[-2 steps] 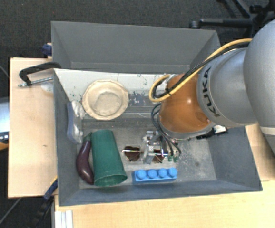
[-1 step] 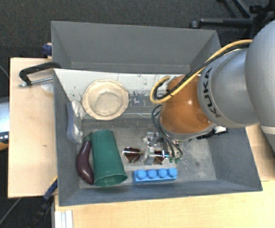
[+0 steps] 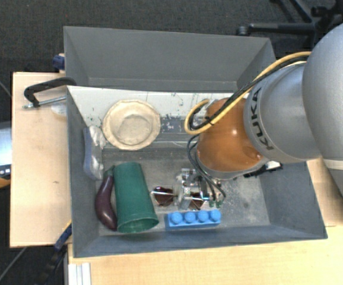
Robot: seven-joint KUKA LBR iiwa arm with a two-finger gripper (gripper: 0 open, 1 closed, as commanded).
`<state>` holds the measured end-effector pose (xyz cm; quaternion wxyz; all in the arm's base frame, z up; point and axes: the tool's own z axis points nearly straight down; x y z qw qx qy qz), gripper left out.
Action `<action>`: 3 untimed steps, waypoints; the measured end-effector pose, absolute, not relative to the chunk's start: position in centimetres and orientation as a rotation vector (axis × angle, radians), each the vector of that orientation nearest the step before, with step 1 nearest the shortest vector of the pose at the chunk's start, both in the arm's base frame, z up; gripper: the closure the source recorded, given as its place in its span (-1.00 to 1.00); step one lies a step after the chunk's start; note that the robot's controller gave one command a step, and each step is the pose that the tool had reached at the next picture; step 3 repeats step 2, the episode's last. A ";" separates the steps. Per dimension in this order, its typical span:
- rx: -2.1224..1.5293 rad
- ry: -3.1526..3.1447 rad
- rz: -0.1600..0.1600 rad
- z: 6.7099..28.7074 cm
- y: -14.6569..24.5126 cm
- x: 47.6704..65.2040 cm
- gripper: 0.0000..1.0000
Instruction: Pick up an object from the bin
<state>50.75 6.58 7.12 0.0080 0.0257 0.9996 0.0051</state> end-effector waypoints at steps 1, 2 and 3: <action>0.092 3.122 0.018 7.1 7.0 50.8 1.00; 0.113 3.121 0.018 7.1 7.2 50.8 1.00; 0.113 3.121 0.018 7.1 7.2 50.8 1.00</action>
Offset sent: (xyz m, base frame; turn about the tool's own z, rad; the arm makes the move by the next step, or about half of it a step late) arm -0.0007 0.0117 -0.0012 0.0602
